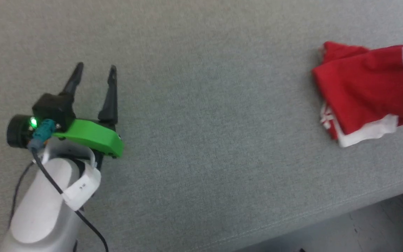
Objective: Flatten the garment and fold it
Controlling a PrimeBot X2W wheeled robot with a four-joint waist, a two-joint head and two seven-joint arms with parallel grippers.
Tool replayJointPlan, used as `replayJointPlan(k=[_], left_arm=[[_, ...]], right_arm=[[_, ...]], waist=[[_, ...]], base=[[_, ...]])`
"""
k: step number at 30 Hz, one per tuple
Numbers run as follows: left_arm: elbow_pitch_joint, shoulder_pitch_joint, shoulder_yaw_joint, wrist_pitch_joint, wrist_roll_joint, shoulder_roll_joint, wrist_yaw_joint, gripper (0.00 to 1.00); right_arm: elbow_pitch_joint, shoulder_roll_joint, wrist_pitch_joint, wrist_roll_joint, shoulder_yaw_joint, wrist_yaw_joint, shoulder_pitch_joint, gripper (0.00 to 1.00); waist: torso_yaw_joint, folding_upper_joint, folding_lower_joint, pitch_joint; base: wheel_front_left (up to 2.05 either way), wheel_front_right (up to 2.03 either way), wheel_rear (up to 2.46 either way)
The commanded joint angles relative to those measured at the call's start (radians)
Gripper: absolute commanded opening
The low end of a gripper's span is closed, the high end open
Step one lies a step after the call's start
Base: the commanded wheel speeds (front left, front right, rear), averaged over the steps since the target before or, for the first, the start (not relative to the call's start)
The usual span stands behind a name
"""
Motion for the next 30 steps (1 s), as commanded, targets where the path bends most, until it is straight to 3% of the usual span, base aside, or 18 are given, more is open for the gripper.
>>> replayJointPlan(k=[1,9,18,19,20,21,25,30], left_arm=[[-0.02,-0.019,0.008,0.009,0.023,0.02,0.011,1.0],[-0.217,0.011,0.075,0.101,0.067,0.127,0.082,1.0],[-0.393,0.071,0.129,0.192,0.093,0.206,0.132,1.0],[-0.4,0.073,0.13,0.196,0.094,0.209,0.134,1.0],[-0.41,0.076,0.131,0.203,0.096,0.213,0.136,1.0],[-0.415,0.077,0.131,0.207,0.096,0.214,0.137,1.0],[-0.407,0.084,0.122,0.204,0.088,0.21,0.135,1.0],[-0.356,0.095,0.114,0.158,0.064,0.178,0.133,1.0]], right_arm=[[0.015,-0.009,-0.019,-0.013,-0.021,-0.002,-0.026,0.0],[0.14,-0.03,-0.145,-0.113,-0.198,-0.002,-0.098,0.0],[0.28,-0.013,-0.228,-0.233,-0.352,-0.002,-0.171,0.0],[0.29,-0.013,-0.231,-0.241,-0.361,-0.002,-0.177,0.04],[0.305,-0.011,-0.239,-0.255,-0.377,-0.002,-0.186,0.82],[0.313,-0.011,-0.246,-0.265,-0.384,-0.002,-0.191,1.0],[0.343,0.0,-0.295,-0.294,-0.412,-0.002,-0.221,1.0],[0.308,0.024,-0.401,-0.234,-0.382,-0.002,-0.242,1.0]], waist=[[-0.005,-0.0001,-0.0002,0.124],[0.027,-0.0001,-0.0002,0.253],[0.021,-0.0001,-0.0002,0.306],[0.02,-0.0001,-0.0002,0.307],[0.016,-0.0001,-0.0002,0.307],[0.014,-0.0001,-0.0002,0.307],[-0.001,-0.0001,-0.0002,0.269],[0.002,-0.0001,-0.0002,0.197]], base=[[0.0,0.0,0.0],[0.0,0.0,0.0],[0.0,0.0,0.0],[0.0,0.0,0.0],[0.0,0.0,0.0],[0.0,0.0,0.0],[0.0,0.0,0.0],[0.0,0.0,0.0]])
